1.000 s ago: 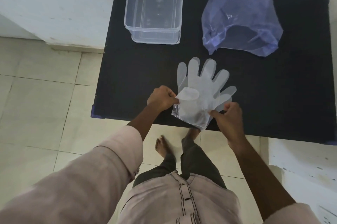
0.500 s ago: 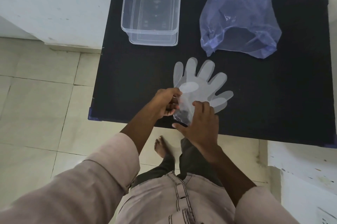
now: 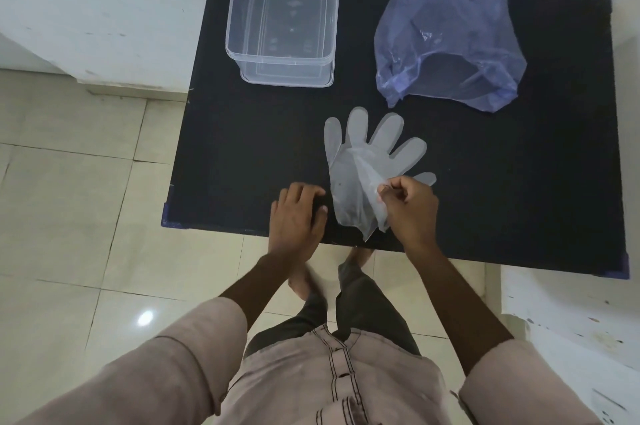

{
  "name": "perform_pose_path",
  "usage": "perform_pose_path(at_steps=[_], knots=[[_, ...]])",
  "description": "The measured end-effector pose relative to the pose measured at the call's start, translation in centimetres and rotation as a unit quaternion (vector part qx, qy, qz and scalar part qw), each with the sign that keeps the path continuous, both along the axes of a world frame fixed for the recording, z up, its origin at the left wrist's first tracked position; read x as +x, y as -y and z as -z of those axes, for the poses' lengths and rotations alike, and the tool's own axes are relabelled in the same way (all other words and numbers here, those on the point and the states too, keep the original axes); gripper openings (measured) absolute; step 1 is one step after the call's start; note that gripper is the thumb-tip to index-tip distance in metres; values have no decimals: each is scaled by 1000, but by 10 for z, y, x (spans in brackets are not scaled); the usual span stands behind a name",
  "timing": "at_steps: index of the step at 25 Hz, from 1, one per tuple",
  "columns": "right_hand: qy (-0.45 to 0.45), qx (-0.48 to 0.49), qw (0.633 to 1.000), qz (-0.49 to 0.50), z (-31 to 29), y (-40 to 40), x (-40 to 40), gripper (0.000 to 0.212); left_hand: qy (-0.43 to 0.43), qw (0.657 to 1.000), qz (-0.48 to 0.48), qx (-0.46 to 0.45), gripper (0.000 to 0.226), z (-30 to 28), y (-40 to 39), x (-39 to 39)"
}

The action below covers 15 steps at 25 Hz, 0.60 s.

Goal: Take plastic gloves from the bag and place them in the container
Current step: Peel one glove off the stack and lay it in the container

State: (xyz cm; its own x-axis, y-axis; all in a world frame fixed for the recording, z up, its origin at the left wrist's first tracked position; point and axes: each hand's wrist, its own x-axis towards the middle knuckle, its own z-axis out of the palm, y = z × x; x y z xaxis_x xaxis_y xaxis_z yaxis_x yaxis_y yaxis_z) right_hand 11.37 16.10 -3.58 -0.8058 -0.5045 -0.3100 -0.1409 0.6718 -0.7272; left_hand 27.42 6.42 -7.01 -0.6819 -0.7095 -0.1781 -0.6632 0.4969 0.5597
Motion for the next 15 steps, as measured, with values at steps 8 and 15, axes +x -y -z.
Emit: perform_pose_path(at_steps=[8,15], knots=[[9,8,1000,-24,0,0,-5,10,38,972,212,-93,65,5,-21,-25],[-49,46,996,-58,1,-2,-19,15,126,936,307,-121,68,35,-15,-23]])
